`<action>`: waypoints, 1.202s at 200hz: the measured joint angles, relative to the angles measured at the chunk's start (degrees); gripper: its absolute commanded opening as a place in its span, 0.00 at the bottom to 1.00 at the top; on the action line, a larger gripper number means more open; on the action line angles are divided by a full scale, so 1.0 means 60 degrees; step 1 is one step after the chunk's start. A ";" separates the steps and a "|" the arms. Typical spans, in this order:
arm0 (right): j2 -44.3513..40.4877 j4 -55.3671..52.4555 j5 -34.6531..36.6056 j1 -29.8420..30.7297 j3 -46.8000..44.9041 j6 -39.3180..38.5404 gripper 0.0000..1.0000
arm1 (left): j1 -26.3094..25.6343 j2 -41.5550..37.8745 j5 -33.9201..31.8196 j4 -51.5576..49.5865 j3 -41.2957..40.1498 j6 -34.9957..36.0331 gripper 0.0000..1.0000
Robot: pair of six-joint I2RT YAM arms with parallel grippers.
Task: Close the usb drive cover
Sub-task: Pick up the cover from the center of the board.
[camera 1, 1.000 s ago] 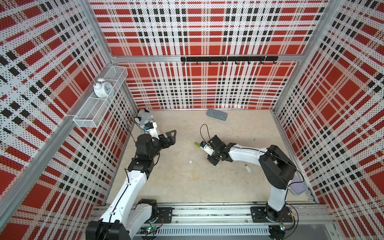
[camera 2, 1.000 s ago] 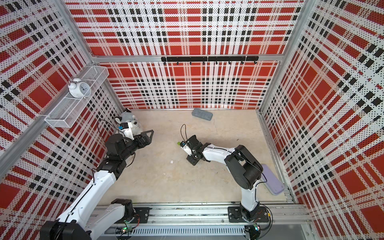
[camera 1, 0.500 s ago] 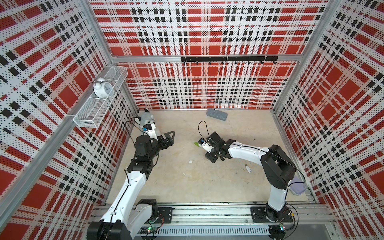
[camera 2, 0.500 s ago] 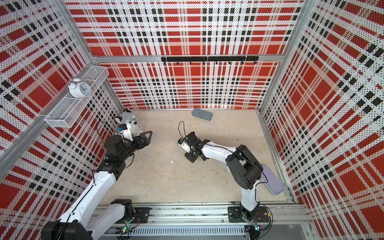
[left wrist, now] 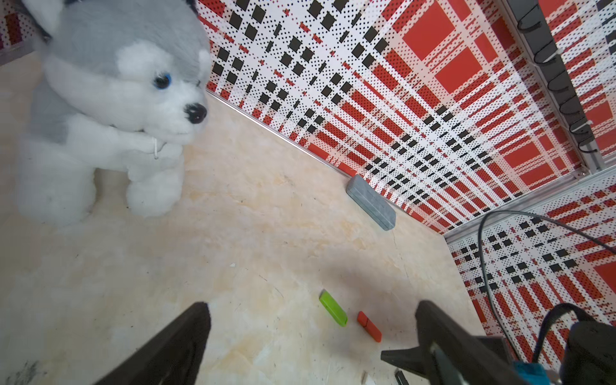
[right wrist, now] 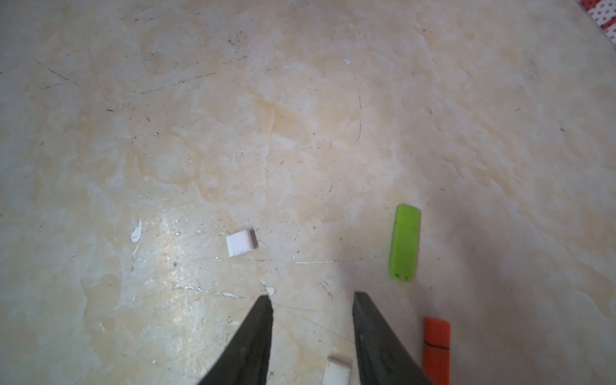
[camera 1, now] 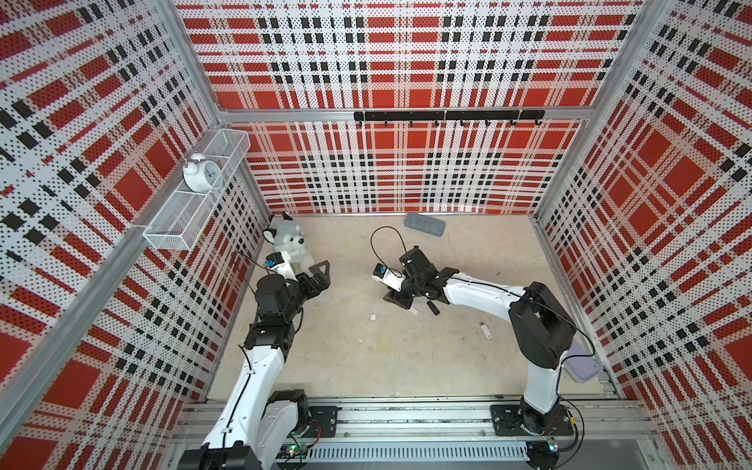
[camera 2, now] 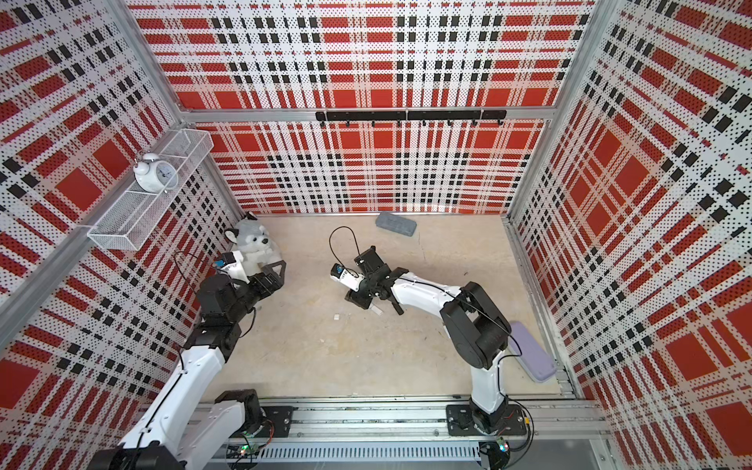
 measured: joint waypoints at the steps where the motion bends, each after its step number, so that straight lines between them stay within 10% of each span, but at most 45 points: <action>1: 0.0011 -0.0004 -0.0015 0.0007 -0.0004 -0.0022 0.45 | 0.0004 -0.0004 0.0004 0.0000 -0.0004 0.0000 0.98; 240: 0.2357 -0.0142 -0.1818 0.0484 0.1075 -0.1461 0.37 | 0.0229 0.0255 0.0834 0.0350 -0.0149 -0.0025 0.98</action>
